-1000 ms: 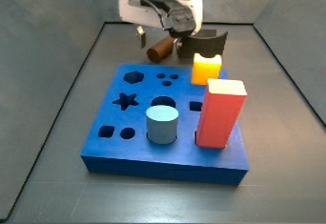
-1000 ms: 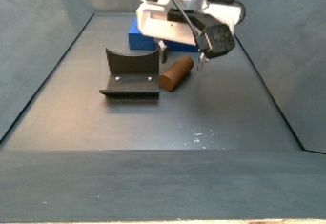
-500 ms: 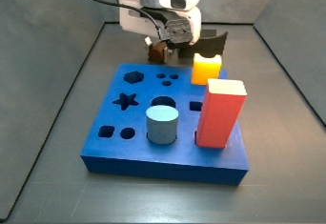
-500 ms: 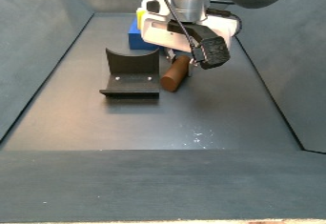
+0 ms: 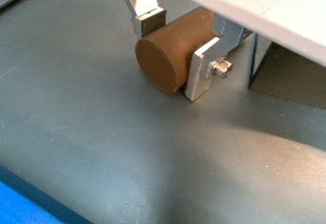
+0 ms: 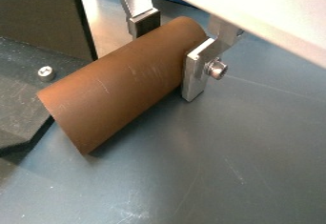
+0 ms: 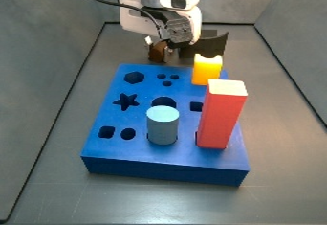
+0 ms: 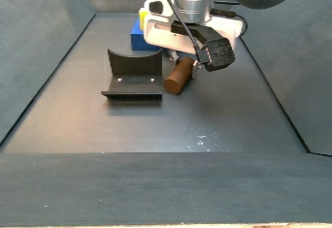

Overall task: Pick up the round object. Move up. Place the round object on the fixture. Regrasp the round object. Move to above the board. Insert the round object.
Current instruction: Pick up the round object, then move up.

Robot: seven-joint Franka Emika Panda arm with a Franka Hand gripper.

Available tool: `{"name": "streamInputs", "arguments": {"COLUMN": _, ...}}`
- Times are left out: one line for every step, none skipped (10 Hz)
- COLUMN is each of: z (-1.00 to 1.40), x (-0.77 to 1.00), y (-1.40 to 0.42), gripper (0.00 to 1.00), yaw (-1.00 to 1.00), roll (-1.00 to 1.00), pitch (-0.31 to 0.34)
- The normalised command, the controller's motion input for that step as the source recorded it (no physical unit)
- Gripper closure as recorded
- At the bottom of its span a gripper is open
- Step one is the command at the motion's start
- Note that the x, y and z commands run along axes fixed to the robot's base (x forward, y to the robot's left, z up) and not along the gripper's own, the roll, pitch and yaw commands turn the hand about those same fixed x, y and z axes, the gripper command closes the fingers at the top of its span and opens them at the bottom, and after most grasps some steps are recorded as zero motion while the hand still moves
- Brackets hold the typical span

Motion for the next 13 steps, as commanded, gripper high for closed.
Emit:
{"name": "streamInputs", "arguments": {"z": 0.0, "x": 0.0, "y": 0.0, "gripper": 1.0, "yaw": 0.0, "roll": 0.0, "pitch": 0.0}}
{"name": "streamInputs", "arguments": {"z": 0.0, "x": 0.0, "y": 0.0, "gripper": 1.0, "yaw": 0.0, "roll": 0.0, "pitch": 0.0}}
{"name": "streamInputs", "arguments": {"z": 0.0, "x": 0.0, "y": 0.0, "gripper": 1.0, "yaw": 0.0, "roll": 0.0, "pitch": 0.0}}
{"name": "streamInputs", "arguments": {"z": 0.0, "x": 0.0, "y": 0.0, "gripper": 1.0, "yaw": 0.0, "roll": 0.0, "pitch": 0.0}}
{"name": "streamInputs", "arguments": {"z": 0.0, "x": 0.0, "y": 0.0, "gripper": 1.0, "yaw": 0.0, "roll": 0.0, "pitch": 0.0}}
{"name": "streamInputs", "arguments": {"z": 1.0, "x": 0.0, "y": 0.0, "gripper": 1.0, "yaw": 0.0, "roll": 0.0, "pitch": 0.0}}
{"name": "streamInputs", "arguments": {"z": 1.0, "x": -0.01, "y": -0.01, "gripper": 1.0, "yaw": -0.02, "roll": 0.0, "pitch": 0.018}}
{"name": "streamInputs", "arguments": {"z": 1.0, "x": -0.03, "y": -0.01, "gripper": 1.0, "yaw": -0.02, "roll": -0.01, "pitch": 0.038}}
{"name": "streamInputs", "arguments": {"z": 0.91, "x": -0.03, "y": -0.01, "gripper": 1.0, "yaw": -0.01, "roll": -0.03, "pitch": 0.049}}
{"name": "streamInputs", "arguments": {"z": 0.77, "x": -0.03, "y": -0.01, "gripper": 1.0, "yaw": 0.0, "roll": -0.05, "pitch": 0.06}}
{"name": "streamInputs", "arguments": {"z": 0.58, "x": -0.02, "y": -0.01, "gripper": 1.0, "yaw": 0.01, "roll": -0.07, "pitch": 0.067}}
{"name": "streamInputs", "arguments": {"z": 0.43, "x": -0.02, "y": -0.01, "gripper": 1.0, "yaw": 0.01, "roll": -0.09, "pitch": 0.065}}
{"name": "streamInputs", "arguments": {"z": 0.33, "x": -0.02, "y": -0.01, "gripper": 1.0, "yaw": 0.01, "roll": -0.1, "pitch": 0.063}}
